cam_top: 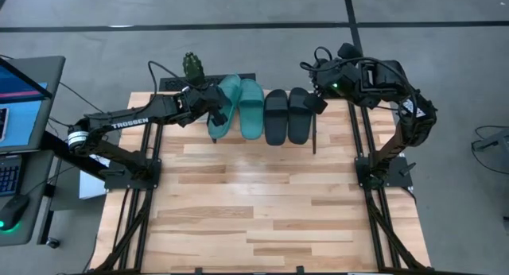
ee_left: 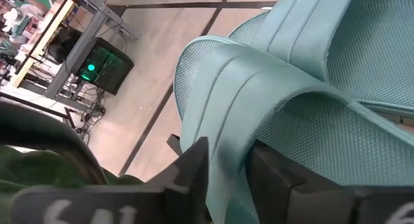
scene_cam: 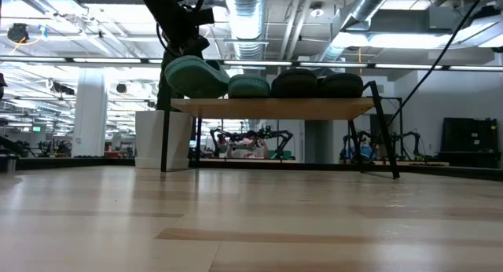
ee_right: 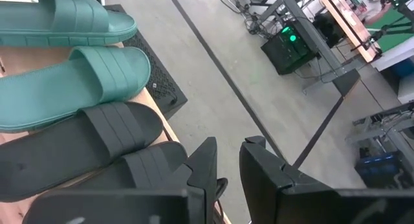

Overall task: Pick and place slides into the shelf
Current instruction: Adjust the slippers on the shelf

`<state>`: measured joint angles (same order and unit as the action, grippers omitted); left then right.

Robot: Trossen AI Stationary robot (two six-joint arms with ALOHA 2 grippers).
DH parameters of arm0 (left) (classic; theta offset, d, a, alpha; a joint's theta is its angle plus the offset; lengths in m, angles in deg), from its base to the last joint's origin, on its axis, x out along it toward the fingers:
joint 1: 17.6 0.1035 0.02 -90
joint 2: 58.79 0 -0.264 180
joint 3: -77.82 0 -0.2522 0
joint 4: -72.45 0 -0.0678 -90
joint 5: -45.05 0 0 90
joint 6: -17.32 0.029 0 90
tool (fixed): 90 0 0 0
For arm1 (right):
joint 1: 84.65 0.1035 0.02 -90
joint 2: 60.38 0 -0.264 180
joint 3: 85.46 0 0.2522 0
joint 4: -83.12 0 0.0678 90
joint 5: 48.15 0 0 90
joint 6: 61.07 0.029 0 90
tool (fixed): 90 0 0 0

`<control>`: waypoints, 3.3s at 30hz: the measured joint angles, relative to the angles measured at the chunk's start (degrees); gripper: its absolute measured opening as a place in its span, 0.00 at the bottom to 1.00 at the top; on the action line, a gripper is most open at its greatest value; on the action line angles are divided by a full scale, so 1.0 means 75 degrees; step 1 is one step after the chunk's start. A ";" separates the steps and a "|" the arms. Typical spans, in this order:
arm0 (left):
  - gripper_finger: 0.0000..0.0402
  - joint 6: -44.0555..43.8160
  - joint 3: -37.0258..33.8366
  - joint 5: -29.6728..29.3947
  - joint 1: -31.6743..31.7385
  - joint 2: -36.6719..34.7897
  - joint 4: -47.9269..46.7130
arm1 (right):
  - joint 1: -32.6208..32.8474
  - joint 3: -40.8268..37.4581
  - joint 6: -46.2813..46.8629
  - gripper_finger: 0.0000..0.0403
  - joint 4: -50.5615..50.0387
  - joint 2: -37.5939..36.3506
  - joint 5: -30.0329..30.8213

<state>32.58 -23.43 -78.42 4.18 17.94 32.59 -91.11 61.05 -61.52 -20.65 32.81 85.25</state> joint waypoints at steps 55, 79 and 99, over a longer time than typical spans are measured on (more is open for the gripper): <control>0.53 -0.3286 0.0029 0.5025 -0.0210 -0.5679 -0.0979 | -0.1383 -0.0006 -0.0549 0.00 0.3825 0.3730 -0.6997; 0.53 -0.3418 -0.0090 0.4980 -0.0210 -0.6219 -0.1737 | -0.2264 0.0003 -0.0198 0.00 0.4338 0.4118 -0.5920; 0.53 -0.3479 -0.0090 0.4983 -0.0207 -0.6219 -0.1774 | -0.2308 0.0017 -0.0137 0.00 0.4998 0.4816 -0.5898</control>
<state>6.49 -24.11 -41.05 2.63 -28.70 19.28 -108.42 61.18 -62.54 16.83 68.93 41.01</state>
